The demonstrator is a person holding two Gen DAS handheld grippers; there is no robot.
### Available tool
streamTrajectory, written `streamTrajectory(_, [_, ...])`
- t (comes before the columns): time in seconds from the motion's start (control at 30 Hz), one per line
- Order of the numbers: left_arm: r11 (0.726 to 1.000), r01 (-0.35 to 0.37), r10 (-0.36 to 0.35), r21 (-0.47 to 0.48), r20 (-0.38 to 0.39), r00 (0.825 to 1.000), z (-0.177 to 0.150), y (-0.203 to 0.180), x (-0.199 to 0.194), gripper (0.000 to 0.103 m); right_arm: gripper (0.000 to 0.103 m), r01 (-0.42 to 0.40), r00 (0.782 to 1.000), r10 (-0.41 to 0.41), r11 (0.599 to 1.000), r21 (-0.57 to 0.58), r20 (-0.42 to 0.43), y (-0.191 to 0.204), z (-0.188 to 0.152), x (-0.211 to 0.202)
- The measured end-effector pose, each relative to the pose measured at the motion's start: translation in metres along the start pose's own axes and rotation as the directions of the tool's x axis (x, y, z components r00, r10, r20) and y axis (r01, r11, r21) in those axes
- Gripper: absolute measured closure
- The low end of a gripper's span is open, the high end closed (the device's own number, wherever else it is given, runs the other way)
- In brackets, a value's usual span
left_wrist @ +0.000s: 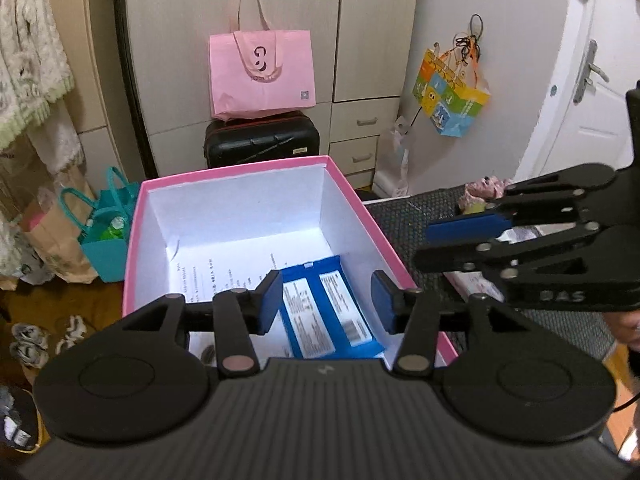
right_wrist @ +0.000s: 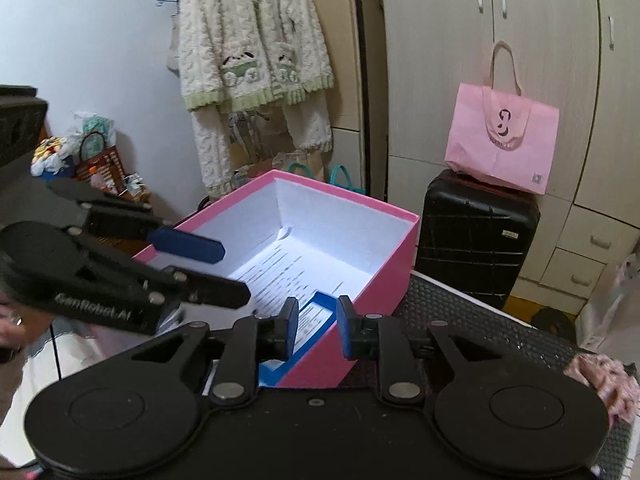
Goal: Organize soft objects
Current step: 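Lower the wipes pack into the pink box and open the left gripper, then withdraw the left gripper from the box toward the orange sponge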
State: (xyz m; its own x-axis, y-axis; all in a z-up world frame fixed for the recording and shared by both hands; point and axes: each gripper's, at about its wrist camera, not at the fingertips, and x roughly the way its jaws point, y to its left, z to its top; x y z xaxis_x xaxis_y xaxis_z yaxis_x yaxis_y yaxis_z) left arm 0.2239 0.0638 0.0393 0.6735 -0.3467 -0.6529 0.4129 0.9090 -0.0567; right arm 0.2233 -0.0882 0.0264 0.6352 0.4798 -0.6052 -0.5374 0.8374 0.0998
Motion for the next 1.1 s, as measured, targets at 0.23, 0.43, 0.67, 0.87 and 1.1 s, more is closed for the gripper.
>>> streamTrajectory(0.23, [0.998, -0.016, 0.015, 0.060, 0.017, 1.000, -0.014, -0.024, -0.040, 0.050, 0.074, -0.017, 1.000, 0.018, 0.999, -0.051, 0.018, 0.025, -0.009, -0.046])
streamTrajectory(0.43, [0.994, -0.007, 0.001, 0.112, 0.053, 0.999, -0.032, -0.047, -0.081, 0.045, 0.070, 0.018, 0.998, -0.013, 0.996, -0.093, 0.054, 0.044, -0.019, -0.090])
streamTrajectory(0.67, [0.984, 0.016, -0.029, 0.177, 0.069, 0.997, -0.048, -0.072, -0.114, 0.039, 0.067, 0.062, 0.994, -0.050, 0.989, -0.131, 0.097, 0.068, -0.048, -0.130])
streamTrajectory(0.87, [0.968, 0.090, -0.100, 0.233, 0.031, 0.995, -0.064, -0.098, -0.124, 0.032, 0.065, 0.098, 0.988, -0.080, 0.985, -0.142, 0.129, 0.074, -0.073, -0.163])
streamTrajectory(1.1, [0.941, 0.189, -0.186, 0.281, -0.038, 0.982, -0.074, -0.127, -0.113, 0.029, 0.059, 0.150, 0.982, -0.134, 0.981, -0.123, 0.131, 0.068, -0.100, -0.187])
